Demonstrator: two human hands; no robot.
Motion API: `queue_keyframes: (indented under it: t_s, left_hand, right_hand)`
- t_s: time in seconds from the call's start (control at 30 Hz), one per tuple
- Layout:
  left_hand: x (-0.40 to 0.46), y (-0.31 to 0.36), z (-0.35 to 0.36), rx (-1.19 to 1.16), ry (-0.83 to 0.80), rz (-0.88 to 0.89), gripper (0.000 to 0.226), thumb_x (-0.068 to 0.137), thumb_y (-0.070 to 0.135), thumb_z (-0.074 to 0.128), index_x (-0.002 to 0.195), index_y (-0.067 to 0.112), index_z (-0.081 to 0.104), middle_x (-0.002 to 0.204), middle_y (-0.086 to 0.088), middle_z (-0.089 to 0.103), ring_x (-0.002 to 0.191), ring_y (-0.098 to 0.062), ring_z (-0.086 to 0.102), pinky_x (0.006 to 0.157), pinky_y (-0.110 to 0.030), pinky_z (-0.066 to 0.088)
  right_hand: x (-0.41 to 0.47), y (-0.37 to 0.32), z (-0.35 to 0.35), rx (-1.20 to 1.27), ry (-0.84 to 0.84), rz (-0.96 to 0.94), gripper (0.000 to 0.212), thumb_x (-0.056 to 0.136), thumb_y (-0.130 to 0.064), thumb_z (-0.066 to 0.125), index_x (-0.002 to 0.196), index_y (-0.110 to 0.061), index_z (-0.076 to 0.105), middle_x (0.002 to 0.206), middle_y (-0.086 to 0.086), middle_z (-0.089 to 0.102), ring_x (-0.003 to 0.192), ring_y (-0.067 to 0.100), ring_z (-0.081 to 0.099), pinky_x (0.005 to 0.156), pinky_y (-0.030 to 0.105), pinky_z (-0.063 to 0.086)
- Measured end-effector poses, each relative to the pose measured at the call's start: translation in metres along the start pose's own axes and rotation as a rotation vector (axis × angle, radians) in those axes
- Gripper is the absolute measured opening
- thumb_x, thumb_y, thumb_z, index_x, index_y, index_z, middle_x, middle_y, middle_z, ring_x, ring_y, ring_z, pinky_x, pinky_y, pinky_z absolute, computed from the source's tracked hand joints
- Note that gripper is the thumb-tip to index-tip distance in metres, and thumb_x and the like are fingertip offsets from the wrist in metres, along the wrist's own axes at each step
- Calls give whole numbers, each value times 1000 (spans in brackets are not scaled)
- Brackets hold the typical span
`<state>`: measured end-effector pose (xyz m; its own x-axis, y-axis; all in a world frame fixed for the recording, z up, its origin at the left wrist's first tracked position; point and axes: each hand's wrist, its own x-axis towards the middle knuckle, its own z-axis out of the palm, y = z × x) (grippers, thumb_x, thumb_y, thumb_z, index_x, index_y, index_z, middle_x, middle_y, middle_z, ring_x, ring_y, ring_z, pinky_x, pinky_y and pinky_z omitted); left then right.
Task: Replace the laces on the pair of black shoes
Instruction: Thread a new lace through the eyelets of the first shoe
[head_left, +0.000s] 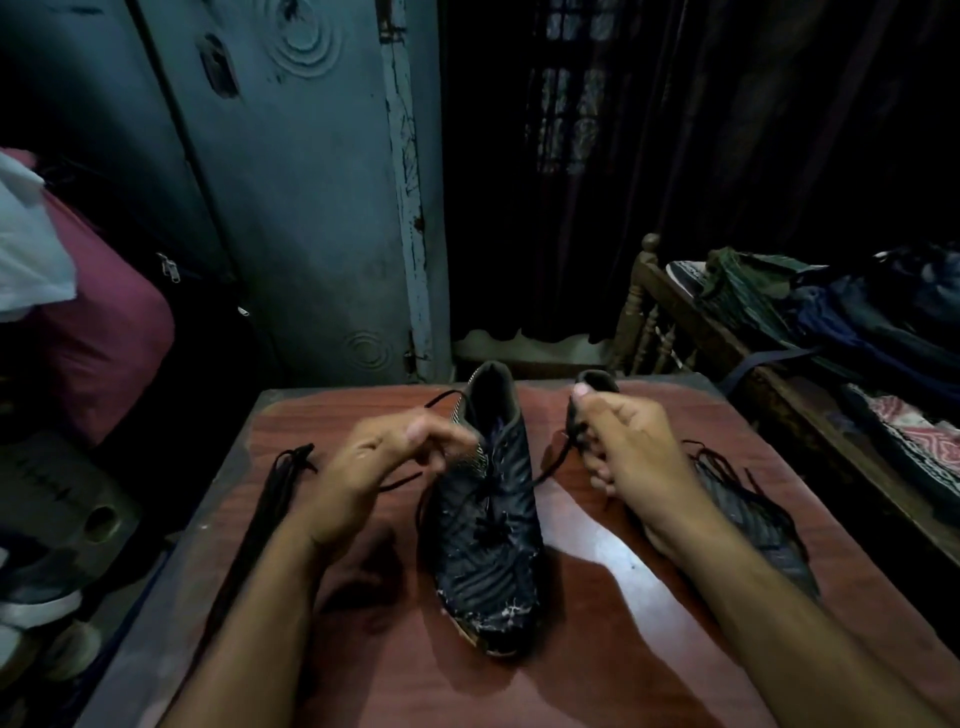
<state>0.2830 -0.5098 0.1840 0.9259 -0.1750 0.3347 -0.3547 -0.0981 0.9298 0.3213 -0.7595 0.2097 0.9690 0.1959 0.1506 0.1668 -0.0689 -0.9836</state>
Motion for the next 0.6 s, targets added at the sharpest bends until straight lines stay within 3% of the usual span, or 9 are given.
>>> queue_keyframes:
  t_s: [0.07,0.13,0.2,0.27,0.3,0.4,0.5,0.6]
  left_hand:
    - [4,9,22,61,92,44,55,93,61,51,122,21,72,115,-2,73,105,-11,65,88,-23,48]
    - [6,8,38,127,30,72,48,90,56,62,126,24,69,121,2,73,115,-13,67,94,-26,52]
    - [7,6,42,149,37,54,29,87,41,73,115,34,73,107,5,75,103,-11,70,89,-31,55]
    - [7,2,38,107,93,8,25,84,29,80,108,33,77,90,1,75,88,-12,71,80,-31,56]
    - [7,1,34,102,108,-5,22,83,25,80,105,30,79,90,-1,76,87,-15,72,80,-33,57]
    - [7,-1,23,204,127,49,11,86,17,79,96,22,80,93,-1,77,90,-18,72,82,-32,57]
    - [8,-8,11,208,199,11,4,84,18,75,83,21,75,79,6,71,76,-11,64,71,-25,51]
    - [7,-11,7,216,128,-26,7,79,22,72,74,22,66,70,4,60,69,-7,54,65,-22,43]
  right_hand:
    - [1,2,15,-134,-161,-102,48,105,-35,55,66,-7,48,56,-4,32,48,12,30,50,32,20]
    - [5,6,30,-183,-240,-172,44,104,-36,57,67,-11,60,56,-12,49,50,6,46,51,34,34]
    - [11,7,39,-167,-240,-179,45,99,-46,60,70,-14,70,58,-5,63,54,6,56,52,35,43]
    - [19,12,41,-158,-212,-185,57,90,-61,59,65,-10,65,55,14,56,50,15,48,49,43,37]
    - [21,16,41,-163,-200,-195,57,89,-62,59,62,-12,62,52,15,51,48,16,44,48,43,34]
    - [23,35,39,-160,-166,-211,53,94,-54,62,55,-20,54,47,-6,40,44,9,37,50,34,29]
    - [23,50,32,-178,-104,-279,53,94,-56,57,56,-20,49,46,-10,37,45,4,35,50,29,28]
    - [24,54,27,-185,-44,-310,55,99,-48,59,58,-14,46,48,-11,36,46,1,36,49,26,29]
